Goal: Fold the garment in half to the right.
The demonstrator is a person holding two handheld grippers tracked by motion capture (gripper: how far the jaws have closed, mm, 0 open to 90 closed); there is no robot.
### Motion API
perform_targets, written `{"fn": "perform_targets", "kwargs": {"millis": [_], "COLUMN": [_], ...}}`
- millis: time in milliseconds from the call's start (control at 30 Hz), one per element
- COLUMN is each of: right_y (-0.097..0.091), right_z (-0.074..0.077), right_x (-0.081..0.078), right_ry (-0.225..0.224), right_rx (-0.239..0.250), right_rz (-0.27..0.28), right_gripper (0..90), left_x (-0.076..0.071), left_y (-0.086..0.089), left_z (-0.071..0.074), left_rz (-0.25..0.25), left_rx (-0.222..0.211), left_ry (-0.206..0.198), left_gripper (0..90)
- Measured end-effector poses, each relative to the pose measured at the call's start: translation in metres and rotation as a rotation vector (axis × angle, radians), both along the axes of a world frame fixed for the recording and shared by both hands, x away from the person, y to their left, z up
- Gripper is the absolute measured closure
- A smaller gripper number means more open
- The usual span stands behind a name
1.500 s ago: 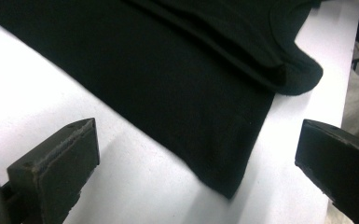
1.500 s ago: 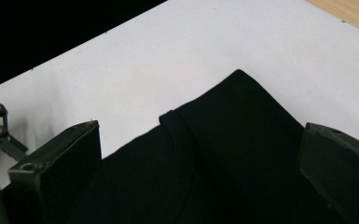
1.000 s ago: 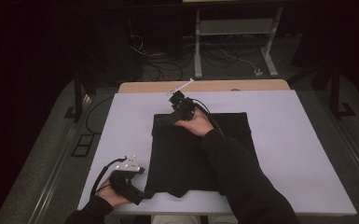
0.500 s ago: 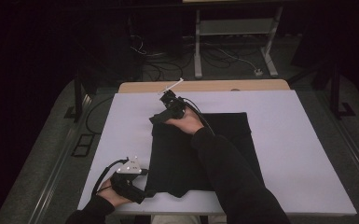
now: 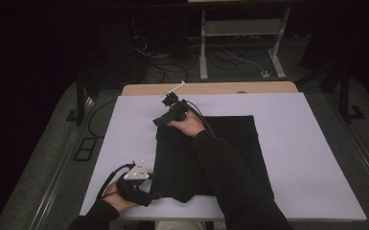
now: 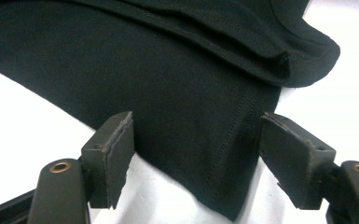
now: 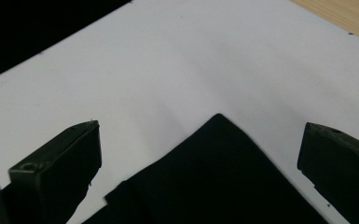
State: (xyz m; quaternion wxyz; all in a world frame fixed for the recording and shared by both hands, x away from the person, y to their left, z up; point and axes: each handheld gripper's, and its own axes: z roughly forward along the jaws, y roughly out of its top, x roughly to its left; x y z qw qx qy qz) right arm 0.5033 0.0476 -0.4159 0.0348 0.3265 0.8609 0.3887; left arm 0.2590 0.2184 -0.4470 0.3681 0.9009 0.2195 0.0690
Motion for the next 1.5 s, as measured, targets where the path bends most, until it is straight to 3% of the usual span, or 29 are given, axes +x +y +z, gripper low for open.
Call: {"fn": "perform_targets", "kwargs": {"millis": [233,500,633,733,900,1100,1167,1267,1400,1500], "right_y": [0.002,0.006,0.007,0.008,0.011,0.017,0.018,0.019,0.019,0.017], "right_z": [-0.016,-0.025,-0.028,-0.029,-0.031,-0.031,-0.031,-0.031,-0.031,-0.030], "right_x": [0.009,0.012,0.014,0.015,0.016,0.016,0.016,0.017,0.017,0.018], "right_ry": [0.016,0.018,0.025,0.029,0.017,0.001,-0.012,-0.017,-0.007,0.024], "right_rx": [-0.019,-0.027,-0.022,-0.021,-0.027,-0.042,-0.048,-0.051,-0.055,-0.042], "right_rz": [-0.027,-0.020,-0.018,-0.016,-0.013,-0.008,-0.021,-0.051,-0.059,-0.066], "right_gripper": [0.8,9.8,14.2,18.1,29.9,45.5,51.6,60.9,75.2,83.0], "left_x": [0.002,0.005,0.008,0.010,0.012,0.011,0.012,0.012,0.013,0.014], "left_y": [-0.001,-0.002,-0.002,-0.003,-0.007,-0.010,-0.010,-0.012,-0.013,-0.014], "left_z": [0.002,0.003,0.004,0.005,0.007,0.008,0.009,0.009,0.010,0.010], "left_rz": [0.006,0.028,0.055,0.044,0.017,0.010,-0.004,0.004,-0.002,-0.001], "left_rx": [0.015,0.011,-0.005,-0.004,0.022,0.025,0.041,0.029,0.043,0.043], "left_ry": [-0.002,-0.001,0.031,0.048,0.055,0.026,0.022,0.028,0.031,0.034], "left_gripper": [34.4,51.6,63.0,69.9,81.1,83.9,84.2,84.3,84.6,84.6]}}
